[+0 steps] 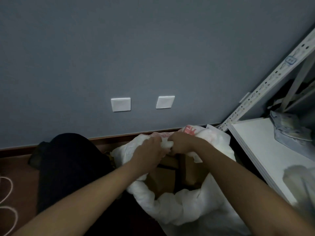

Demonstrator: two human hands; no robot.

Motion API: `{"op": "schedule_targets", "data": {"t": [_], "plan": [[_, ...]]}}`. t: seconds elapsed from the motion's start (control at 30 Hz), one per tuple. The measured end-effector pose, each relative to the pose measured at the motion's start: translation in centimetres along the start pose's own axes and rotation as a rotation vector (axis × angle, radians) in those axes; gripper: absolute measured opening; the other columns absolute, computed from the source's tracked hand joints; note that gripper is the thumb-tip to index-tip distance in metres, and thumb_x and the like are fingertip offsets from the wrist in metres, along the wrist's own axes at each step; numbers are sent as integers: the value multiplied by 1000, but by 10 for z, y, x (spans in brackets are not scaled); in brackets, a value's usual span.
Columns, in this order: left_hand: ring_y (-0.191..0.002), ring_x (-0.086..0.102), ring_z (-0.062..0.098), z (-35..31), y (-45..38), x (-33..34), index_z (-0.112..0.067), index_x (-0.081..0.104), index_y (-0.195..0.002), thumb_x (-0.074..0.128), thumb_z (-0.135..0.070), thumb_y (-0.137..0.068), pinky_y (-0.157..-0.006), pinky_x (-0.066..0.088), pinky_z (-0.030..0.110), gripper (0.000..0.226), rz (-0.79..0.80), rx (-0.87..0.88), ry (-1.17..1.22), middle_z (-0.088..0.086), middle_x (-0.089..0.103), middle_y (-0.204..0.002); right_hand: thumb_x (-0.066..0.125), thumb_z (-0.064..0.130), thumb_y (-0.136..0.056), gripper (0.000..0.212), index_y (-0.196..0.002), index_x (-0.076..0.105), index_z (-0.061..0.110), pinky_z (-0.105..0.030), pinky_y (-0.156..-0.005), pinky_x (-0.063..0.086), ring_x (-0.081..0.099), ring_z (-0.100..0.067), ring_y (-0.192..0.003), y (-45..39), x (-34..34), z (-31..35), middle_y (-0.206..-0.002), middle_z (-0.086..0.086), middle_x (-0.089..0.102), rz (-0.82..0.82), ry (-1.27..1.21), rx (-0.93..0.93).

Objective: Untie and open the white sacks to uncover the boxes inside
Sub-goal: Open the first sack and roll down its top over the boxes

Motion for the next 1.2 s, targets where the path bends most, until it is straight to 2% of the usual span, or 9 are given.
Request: {"op": "schedule_targets", "data": {"t": [0.1,0.2,0.33,0.47,0.53,0.7,0.9,1.07,1.2], "plan": [[-121,51,20,9,-3,1,-9,51,-131,39,-30,-101,-96,31,20,38,87,-6,166,8,55,-132,72,34,-78,47,-121,54,27,-26,-75,39,49,-13,-95,1,-5,-12,-109,6,53,105,-93,33],[-115,53,18,31,-16,-14,-8,57,-128,38,-29,-102,-91,36,20,38,150,-38,353,2,59,-125,68,37,-82,36,-115,59,24,-27,-82,40,58,-18,-99,2,-19,-14,-109,2,62,-79,226,-37],[-119,50,25,7,-24,18,-12,42,-137,36,-40,-101,-101,38,31,46,114,24,-175,12,51,-134,61,23,-88,20,-103,72,16,-28,-82,48,65,-19,-97,-2,-24,-43,-101,-1,69,-263,274,389],[-116,55,27,22,-30,30,-9,56,-126,40,-46,-97,-91,38,27,50,263,-53,260,12,60,-125,70,42,-81,54,-128,52,23,-26,-85,38,48,-15,-103,-15,10,-32,-113,6,50,154,-88,23],[-119,53,27,46,-40,24,-12,59,-125,35,-55,-95,-93,37,26,58,277,-111,337,10,59,-128,65,37,-85,42,-123,56,20,-29,-79,39,55,-21,-102,-14,-5,-43,-113,-2,59,26,44,38],[-121,45,21,20,-52,28,-18,40,-136,39,-58,-93,-100,35,31,59,8,2,-194,4,48,-133,66,23,-88,49,-133,49,11,-31,-94,42,53,-25,-115,-28,9,-55,-125,-9,54,100,-199,84],[-127,47,27,42,-79,31,-10,52,-133,39,-34,-101,-105,33,32,42,308,-169,481,11,52,-137,65,36,-84,29,-109,62,20,-32,-78,46,60,-18,-90,-32,-34,-70,-99,0,64,-223,72,-44],[-115,53,19,-14,-80,14,-16,43,-132,41,-44,-99,-92,41,27,44,69,148,-240,5,52,-130,68,34,-81,36,-113,63,19,-39,-94,43,55,-21,-98,-53,1,-79,-105,-4,61,52,-245,7],[-105,57,12,16,-100,35,-26,61,-116,43,-40,-99,-84,40,23,29,402,60,377,0,63,-119,71,43,-79,42,-115,60,24,-24,-75,46,53,-10,-90,-51,-30,-94,-100,9,56,-181,-175,-42]]}}
Point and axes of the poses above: each hand's wrist, its own y-axis away from the middle knuckle, its own x-axis out of the palm, z = x × y, the point moved 10 cm from there along -y, towards the middle knuckle
